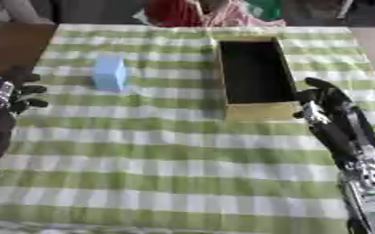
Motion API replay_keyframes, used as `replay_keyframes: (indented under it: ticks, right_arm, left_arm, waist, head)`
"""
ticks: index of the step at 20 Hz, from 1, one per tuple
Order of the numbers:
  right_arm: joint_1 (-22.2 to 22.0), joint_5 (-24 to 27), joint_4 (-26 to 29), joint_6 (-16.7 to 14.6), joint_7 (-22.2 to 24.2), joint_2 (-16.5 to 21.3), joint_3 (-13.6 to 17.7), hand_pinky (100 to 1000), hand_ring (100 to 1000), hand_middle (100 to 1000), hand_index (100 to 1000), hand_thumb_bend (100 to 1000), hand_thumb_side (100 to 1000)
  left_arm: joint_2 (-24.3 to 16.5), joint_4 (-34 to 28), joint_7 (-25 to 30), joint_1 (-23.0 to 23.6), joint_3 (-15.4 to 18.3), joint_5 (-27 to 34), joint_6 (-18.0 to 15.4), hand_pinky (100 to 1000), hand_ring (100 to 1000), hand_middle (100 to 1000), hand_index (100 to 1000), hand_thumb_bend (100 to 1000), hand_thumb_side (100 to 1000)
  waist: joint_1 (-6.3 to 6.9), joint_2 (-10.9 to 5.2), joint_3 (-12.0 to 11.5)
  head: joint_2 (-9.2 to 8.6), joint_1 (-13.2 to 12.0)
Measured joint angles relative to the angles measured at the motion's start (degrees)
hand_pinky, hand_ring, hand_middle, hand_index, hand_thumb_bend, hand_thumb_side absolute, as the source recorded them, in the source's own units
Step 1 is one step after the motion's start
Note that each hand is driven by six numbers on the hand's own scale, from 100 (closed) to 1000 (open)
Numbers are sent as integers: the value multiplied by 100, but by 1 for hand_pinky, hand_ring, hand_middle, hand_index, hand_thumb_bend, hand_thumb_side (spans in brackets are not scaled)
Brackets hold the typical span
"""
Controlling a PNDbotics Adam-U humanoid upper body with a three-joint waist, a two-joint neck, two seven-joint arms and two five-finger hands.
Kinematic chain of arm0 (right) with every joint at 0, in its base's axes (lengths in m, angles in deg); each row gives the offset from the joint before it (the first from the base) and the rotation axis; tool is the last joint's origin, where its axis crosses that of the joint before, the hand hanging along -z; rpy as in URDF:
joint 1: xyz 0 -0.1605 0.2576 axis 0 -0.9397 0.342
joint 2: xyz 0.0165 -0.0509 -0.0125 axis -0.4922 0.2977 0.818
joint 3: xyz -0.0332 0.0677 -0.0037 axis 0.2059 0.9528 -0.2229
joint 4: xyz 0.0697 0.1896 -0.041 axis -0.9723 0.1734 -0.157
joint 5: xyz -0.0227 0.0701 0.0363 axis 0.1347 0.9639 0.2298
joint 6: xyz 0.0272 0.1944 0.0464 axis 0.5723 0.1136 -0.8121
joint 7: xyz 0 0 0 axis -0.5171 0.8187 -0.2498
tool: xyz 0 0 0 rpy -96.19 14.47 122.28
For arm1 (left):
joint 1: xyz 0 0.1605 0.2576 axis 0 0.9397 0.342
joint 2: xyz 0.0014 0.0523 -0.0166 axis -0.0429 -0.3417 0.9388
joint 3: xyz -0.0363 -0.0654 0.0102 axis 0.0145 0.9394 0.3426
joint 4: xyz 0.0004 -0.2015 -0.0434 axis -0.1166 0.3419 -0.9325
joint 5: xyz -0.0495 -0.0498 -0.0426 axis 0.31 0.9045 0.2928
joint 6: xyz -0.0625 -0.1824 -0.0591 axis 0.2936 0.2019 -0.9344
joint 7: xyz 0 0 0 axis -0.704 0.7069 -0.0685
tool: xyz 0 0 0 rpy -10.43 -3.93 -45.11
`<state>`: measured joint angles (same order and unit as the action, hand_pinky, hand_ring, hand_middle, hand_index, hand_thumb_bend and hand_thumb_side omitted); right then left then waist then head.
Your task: Pick up objects on the table and place them in the box.
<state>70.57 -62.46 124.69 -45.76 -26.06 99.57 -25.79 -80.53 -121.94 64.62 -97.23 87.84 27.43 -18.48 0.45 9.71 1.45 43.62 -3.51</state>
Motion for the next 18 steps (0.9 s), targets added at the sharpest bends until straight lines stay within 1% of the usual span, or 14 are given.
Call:
replay_keyframes:
  ticks: [3,7,8,10,13,14,15,18]
  right_arm:
    - [-3,0,0,1,0,0,0,585,773,634,859,100,487]
    - [-6,0,0,2,1,0,-1,585,772,633,859,100,487]
    - [-7,0,0,2,1,1,-2,585,772,634,859,100,487]
    - [-14,0,0,2,3,1,-2,585,772,633,859,100,487]
    - [-38,0,0,6,15,5,-4,585,772,633,859,100,487]
    - [-47,0,0,5,22,6,-5,585,772,633,859,100,488]
    - [-49,0,0,4,29,6,-6,585,772,633,859,100,488]
    - [-51,-1,0,4,52,9,-28,585,772,633,859,100,488]
  left_arm:
    - [-275,13,40,-186,-5,-113,-51,617,740,749,866,100,592]
    - [-760,143,176,-529,-95,-434,-116,645,763,777,871,100,524]
    - [-895,190,241,-628,-139,-555,-129,653,768,785,874,100,510]
    - [-1200,295,415,-876,-244,-832,-166,672,778,800,875,100,445]
    - [-1745,522,682,-1344,-427,-1274,-265,693,781,807,874,100,373]
    - [-1934,627,763,-1518,-496,-1410,-316,701,779,807,871,109,351]
    - [-2125,754,852,-1714,-579,-1548,-380,713,779,809,868,156,322]
    - [-2622,1264,1158,-2362,-870,-1991,-664,731,777,808,864,234,287]
  waist:
    - [10,-19,14]
    - [14,-25,38]
    - [14,-27,50]
    - [15,-38,66]
    - [25,-59,111]
    - [35,-59,125]
    - [48,-62,141]
    - [78,-93,199]
  head:
    - [1,0]
    - [2,-6]
    - [2,-14]
    - [3,-30]
    - [3,-51]
    - [3,-55]
    - [3,-61]
    - [4,-80]
